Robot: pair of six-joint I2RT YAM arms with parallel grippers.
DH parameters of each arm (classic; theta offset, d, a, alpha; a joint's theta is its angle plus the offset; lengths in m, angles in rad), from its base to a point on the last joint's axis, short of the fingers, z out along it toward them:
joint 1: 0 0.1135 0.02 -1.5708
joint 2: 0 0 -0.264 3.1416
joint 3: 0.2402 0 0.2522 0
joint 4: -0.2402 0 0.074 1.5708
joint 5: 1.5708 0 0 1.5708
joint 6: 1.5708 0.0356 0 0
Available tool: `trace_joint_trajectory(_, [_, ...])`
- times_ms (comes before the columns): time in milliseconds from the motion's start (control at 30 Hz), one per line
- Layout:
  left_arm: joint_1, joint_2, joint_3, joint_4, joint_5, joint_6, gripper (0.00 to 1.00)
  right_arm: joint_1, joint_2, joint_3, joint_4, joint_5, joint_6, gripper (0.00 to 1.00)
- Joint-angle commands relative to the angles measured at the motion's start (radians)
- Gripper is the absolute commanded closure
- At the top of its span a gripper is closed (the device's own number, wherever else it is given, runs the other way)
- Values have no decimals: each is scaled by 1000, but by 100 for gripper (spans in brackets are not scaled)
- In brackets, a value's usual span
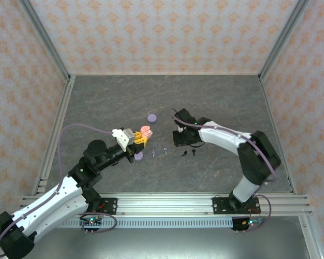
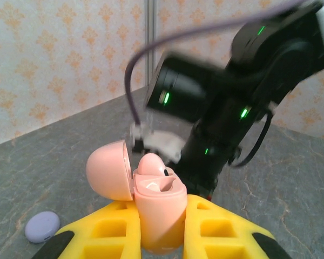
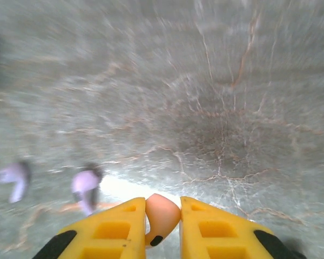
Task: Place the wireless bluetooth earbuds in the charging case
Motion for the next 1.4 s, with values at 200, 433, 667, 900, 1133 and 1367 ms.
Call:
trace_joint_trajectory(200, [-11,137,74,132,75,-28,100,-12,-343,39,82,-135,-153,81])
trace_joint_trajectory(433, [-12,271,129,206,146,-54,100,21,-491,28,210,-257,-162,81])
trace_joint_trajectory(667, [-24,323,153,231,162,-56,100,76,-499,20,264,-255,-188,81])
trace_joint_trajectory(900, [-32,327,157,242,160,-61,100,107,-466,12,273,-217,-215,81])
trace_joint_trajectory(1133, [-32,332,156,265,150,-78,100,114,-443,-12,282,-197,-219,81])
trace_joint_trajectory(1367, [-34,334,158,266,150,-77,100,114,-434,-18,270,-189,-232,81])
